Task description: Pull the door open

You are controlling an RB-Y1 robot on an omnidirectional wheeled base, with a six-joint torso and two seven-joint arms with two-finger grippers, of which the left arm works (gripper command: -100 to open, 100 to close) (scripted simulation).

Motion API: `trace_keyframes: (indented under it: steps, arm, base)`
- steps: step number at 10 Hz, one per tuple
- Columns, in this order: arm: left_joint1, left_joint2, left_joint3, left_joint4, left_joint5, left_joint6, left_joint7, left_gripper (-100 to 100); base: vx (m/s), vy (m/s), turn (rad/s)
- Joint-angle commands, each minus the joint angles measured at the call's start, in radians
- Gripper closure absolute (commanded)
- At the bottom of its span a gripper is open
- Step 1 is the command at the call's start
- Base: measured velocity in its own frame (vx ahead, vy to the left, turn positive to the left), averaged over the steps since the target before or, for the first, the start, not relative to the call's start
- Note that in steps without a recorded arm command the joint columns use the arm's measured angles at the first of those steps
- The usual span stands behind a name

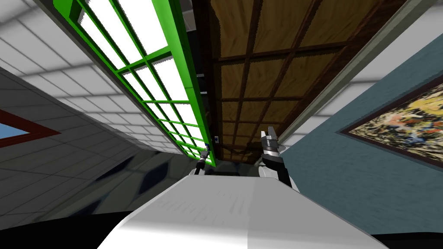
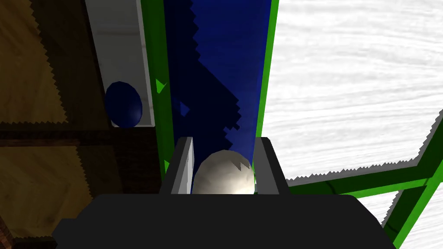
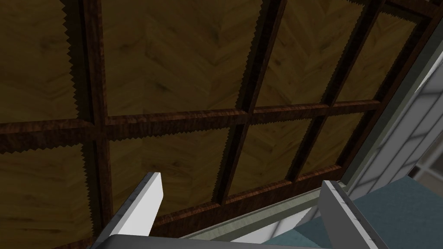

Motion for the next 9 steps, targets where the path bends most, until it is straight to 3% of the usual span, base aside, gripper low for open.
trace_keyframes:
  steps: [1,3,4,7,9]
  arm:
    - [-0.015,0.000,0.006,0.050,0.004,-0.014,-0.011,100]
    - [0.011,0.012,0.006,0.061,0.014,-0.012,0.018,100]
    - [0.034,0.029,-0.007,0.007,-0.001,-0.003,0.030,-100]
    - [0.026,0.078,-0.021,0.012,-0.011,-0.040,0.067,-100]
    - [0.026,0.078,-0.021,0.012,-0.011,-0.040,0.067,-100]
  base:
    - [-0.040,-0.005,0.018]
    - [-0.077,-0.014,-0.021]
    - [-0.180,-0.069,-0.137]
    - [-0.199,-0.012,-0.132]
    - [-0.091,0.016,-0.024]
